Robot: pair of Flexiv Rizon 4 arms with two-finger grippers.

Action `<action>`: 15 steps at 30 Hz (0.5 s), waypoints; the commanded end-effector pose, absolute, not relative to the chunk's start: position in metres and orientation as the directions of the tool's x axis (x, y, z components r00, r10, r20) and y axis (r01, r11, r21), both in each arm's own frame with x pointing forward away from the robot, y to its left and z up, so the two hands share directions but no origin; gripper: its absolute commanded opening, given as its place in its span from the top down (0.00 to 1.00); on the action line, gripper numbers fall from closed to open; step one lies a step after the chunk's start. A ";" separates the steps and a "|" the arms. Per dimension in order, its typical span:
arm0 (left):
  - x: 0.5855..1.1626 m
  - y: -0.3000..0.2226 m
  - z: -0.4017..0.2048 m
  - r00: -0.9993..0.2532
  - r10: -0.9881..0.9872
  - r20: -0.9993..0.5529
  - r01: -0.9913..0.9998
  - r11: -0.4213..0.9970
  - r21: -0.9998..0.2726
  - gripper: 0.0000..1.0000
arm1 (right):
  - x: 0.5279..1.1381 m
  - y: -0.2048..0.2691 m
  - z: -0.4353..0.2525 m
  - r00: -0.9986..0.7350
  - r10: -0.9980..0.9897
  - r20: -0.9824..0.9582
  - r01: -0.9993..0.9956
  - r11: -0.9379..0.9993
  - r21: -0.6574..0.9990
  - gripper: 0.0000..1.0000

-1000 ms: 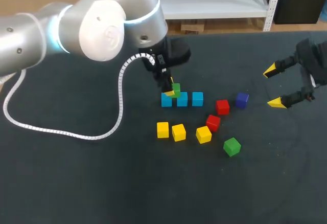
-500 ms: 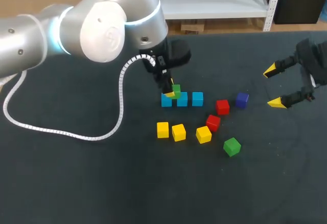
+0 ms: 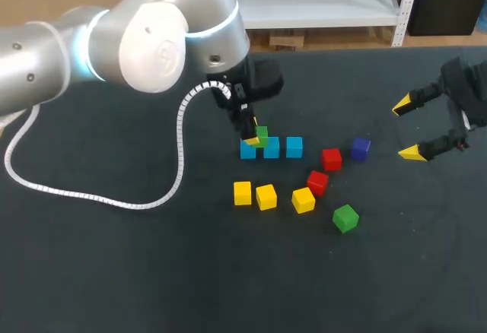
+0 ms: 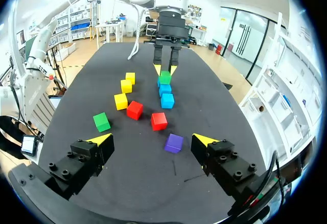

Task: Place the blue cubes, place green cubes on the blue cubes, place the yellow cubes on the green cubes, then place the red cubes on the yellow cubes, and place purple cube on the red cubes.

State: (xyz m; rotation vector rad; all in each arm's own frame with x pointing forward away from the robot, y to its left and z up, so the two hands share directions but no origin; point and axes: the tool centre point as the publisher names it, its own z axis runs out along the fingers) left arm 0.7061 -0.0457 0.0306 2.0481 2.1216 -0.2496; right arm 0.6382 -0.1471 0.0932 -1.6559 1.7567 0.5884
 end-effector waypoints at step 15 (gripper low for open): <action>0.710 -0.046 0.029 -0.035 0.970 -0.241 0.999 0.033 -0.011 0.98 | 0.639 -0.147 0.092 0.005 -0.698 -0.716 -0.989 0.103 -0.107 0.00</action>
